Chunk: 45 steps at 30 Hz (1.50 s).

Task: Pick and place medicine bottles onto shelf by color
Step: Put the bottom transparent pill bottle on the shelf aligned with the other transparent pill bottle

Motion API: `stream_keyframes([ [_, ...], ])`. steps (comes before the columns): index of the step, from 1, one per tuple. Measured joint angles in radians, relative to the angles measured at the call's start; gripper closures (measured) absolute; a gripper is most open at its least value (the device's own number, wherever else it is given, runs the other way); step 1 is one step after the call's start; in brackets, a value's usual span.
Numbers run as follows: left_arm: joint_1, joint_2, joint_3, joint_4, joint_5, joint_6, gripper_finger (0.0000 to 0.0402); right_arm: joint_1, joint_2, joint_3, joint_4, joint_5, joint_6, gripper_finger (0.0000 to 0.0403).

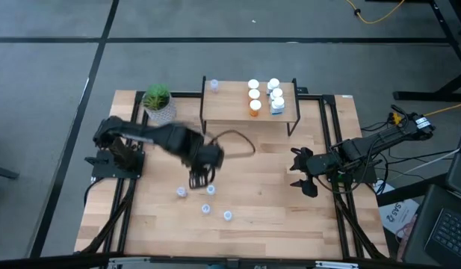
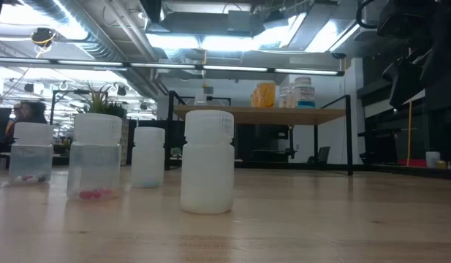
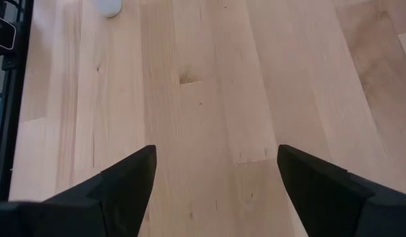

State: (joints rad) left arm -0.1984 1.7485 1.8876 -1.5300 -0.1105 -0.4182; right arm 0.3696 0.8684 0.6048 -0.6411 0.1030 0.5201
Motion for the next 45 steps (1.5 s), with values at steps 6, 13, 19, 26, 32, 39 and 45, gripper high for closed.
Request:
stream_keyframes([
  [6, -0.206, 0.0, -0.045, 0.126, -0.15, -0.291, 0.0231, 0.0, 0.0, 0.0, 0.0, 0.0, 0.0, 0.0085],
  [13, -0.334, 0.0, -0.129, 0.342, -0.207, -0.395, 0.0231, 0.0, 0.0, 0.0, 0.0, 0.0, -0.002, 0.0085],
  [19, -0.344, 0.0, -0.232, 0.435, -0.168, -0.598, 0.0227, 0.0, 0.0, 0.0, 0.0, -0.017, -0.001, 0.0085],
  [26, -0.342, 0.0, -0.327, 0.433, -0.104, -0.68, 0.02, 0.0, 0.0, 0.0, 0.0, -0.07, -0.003, 0.0085],
  [32, -0.35, 0.017, -0.405, 0.526, -0.097, -0.608, 0.0157, 0.0, 0.0, 0.0, 0.0, -0.073, -0.005, 0.0085],
  [39, -0.339, 0.046, -0.436, 0.603, -0.09, -0.604, 0.0143, 0.0, 0.0, 0.0, -0.004, -0.071, -0.005, 0.0085],
  [45, -0.327, 0.084, -0.46, 0.594, -0.089, -0.7, 0.0146, 0.0, 0.0, 0.0, -0.008, -0.071, -0.005, 0.0085],
])
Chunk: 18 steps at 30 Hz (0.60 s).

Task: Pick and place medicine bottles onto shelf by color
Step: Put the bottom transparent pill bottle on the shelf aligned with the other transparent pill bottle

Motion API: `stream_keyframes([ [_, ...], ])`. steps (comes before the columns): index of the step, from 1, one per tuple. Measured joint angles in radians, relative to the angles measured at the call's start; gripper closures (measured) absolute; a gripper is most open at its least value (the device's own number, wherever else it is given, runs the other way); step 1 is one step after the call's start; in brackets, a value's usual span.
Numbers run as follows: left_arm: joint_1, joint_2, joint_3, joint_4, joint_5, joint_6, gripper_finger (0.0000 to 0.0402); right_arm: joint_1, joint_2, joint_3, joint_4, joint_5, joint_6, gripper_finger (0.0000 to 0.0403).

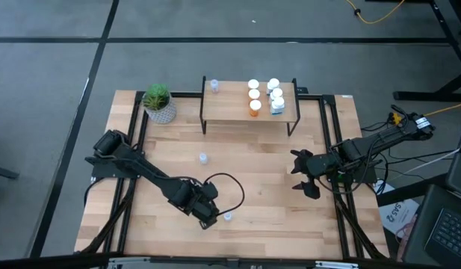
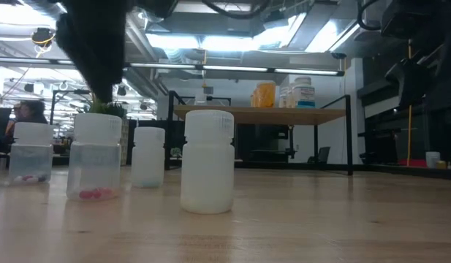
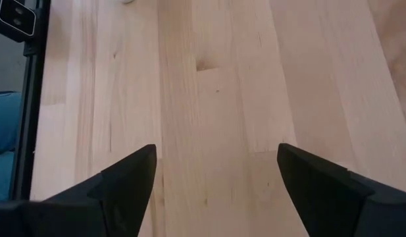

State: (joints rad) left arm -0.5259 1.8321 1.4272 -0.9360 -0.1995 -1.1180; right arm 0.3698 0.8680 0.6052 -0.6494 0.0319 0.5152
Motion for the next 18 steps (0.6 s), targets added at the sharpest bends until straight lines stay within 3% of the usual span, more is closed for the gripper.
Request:
stream_keyframes([
  [18, 0.006, 0.07, 0.001, 0.027, 0.011, 0.002, 0.0146, 0.0, 0.0, 0.0, -0.011, 0.0, 0.0, 0.0085],
])
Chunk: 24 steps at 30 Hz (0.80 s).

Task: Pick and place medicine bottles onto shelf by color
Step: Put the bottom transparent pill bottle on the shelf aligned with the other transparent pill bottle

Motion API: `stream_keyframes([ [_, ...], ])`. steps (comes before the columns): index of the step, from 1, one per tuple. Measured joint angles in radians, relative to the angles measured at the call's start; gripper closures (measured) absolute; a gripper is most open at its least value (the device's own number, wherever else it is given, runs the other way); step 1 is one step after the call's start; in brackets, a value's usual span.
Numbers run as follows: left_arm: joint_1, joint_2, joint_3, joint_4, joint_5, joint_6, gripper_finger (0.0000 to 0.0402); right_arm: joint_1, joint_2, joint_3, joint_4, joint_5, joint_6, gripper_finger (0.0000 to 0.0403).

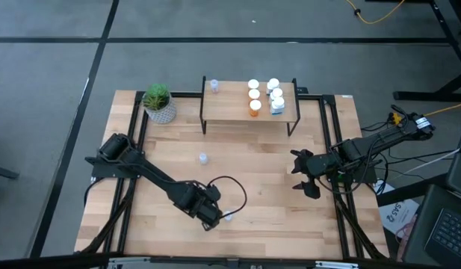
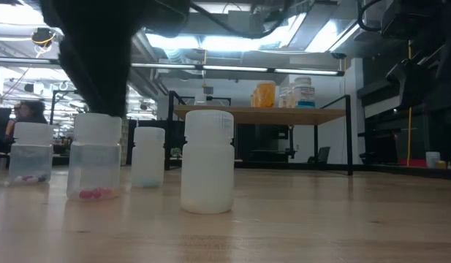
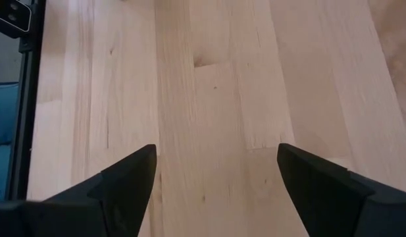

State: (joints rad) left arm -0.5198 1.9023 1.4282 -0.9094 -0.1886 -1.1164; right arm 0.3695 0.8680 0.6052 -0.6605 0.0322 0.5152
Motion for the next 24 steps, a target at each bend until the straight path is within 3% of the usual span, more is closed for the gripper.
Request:
stream_keyframes([
  [18, -0.002, 0.045, 0.001, 0.008, 0.048, -0.006, 0.0147, 0.0, 0.0, 0.0, -0.009, 0.0, 0.0, 0.0085],
  [24, -0.002, 0.045, 0.001, 0.006, 0.036, -0.006, 0.0173, 0.0, 0.0, 0.0, -0.011, 0.0, 0.0, 0.0085],
])
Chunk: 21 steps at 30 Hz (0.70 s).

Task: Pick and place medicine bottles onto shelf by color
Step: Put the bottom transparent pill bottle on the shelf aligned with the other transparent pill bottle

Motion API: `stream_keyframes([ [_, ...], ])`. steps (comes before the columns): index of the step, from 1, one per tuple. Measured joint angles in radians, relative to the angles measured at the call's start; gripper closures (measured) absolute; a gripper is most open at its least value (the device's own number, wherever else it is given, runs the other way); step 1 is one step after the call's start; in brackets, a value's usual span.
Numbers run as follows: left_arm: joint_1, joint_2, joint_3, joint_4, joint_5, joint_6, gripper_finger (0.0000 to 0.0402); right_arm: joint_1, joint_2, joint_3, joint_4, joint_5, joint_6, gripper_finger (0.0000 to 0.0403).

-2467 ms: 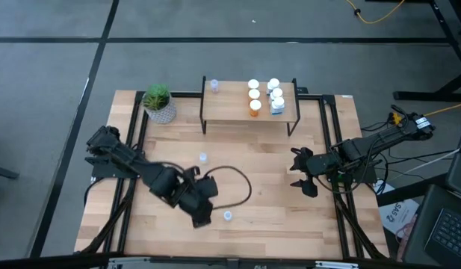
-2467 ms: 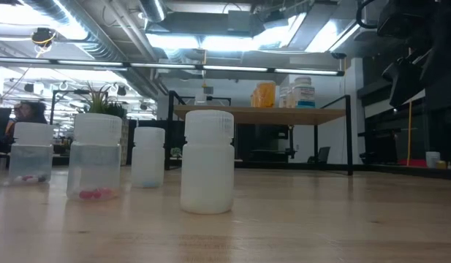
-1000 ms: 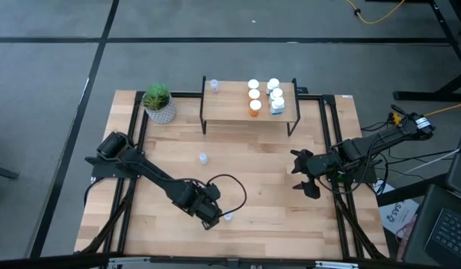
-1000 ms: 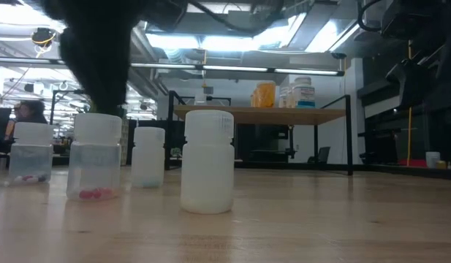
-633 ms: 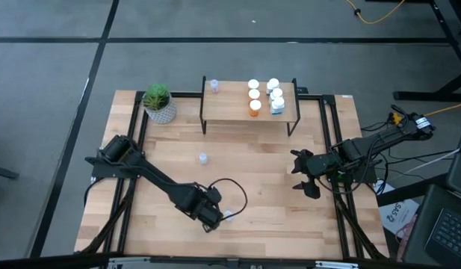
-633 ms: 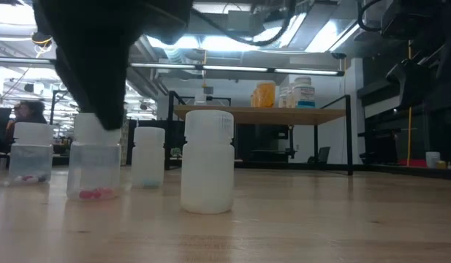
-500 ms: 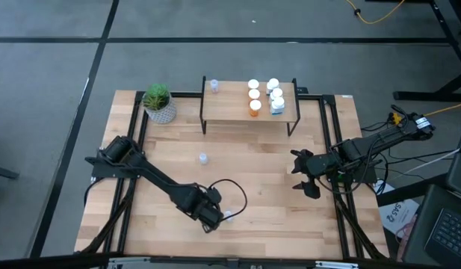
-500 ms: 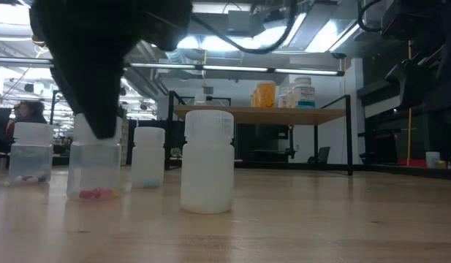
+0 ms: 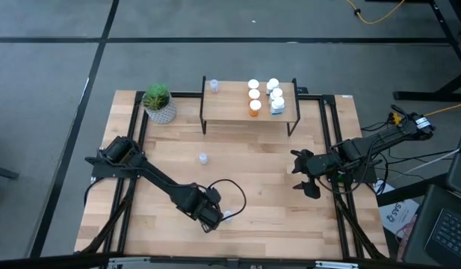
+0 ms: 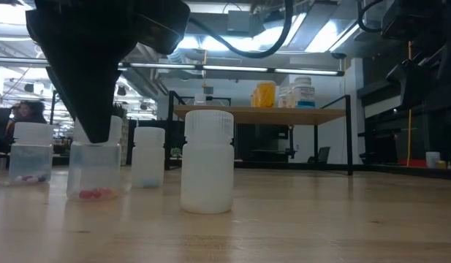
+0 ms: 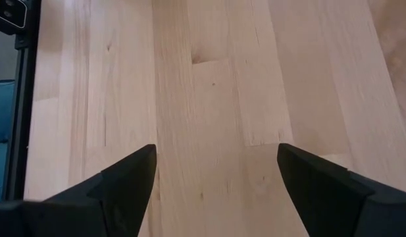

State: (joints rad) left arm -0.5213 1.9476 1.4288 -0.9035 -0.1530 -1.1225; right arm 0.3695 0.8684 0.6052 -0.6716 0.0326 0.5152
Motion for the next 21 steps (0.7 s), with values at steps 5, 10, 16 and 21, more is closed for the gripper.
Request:
stream_keyframes([
  [5, 0.002, 0.0, 0.0, 0.0, -0.014, 0.0, 0.0219, 0.0, 0.0, 0.0, 0.0, 0.0, 0.0, 0.0085],
  [10, 0.004, 0.0, 0.002, -0.001, -0.009, 0.0, 0.0268, 0.0, 0.0, 0.0, -0.001, 0.0, 0.0, 0.0085],
  [16, 0.007, -0.003, 0.104, -0.034, 0.082, 0.066, 0.0284, 0.0, 0.0, 0.0, 0.0, 0.0, 0.0, 0.0085],
  [21, 0.025, -0.012, 0.305, -0.233, 0.06, 0.198, 0.0284, 0.0, 0.0, 0.0, 0.0, 0.002, 0.0, 0.0085],
])
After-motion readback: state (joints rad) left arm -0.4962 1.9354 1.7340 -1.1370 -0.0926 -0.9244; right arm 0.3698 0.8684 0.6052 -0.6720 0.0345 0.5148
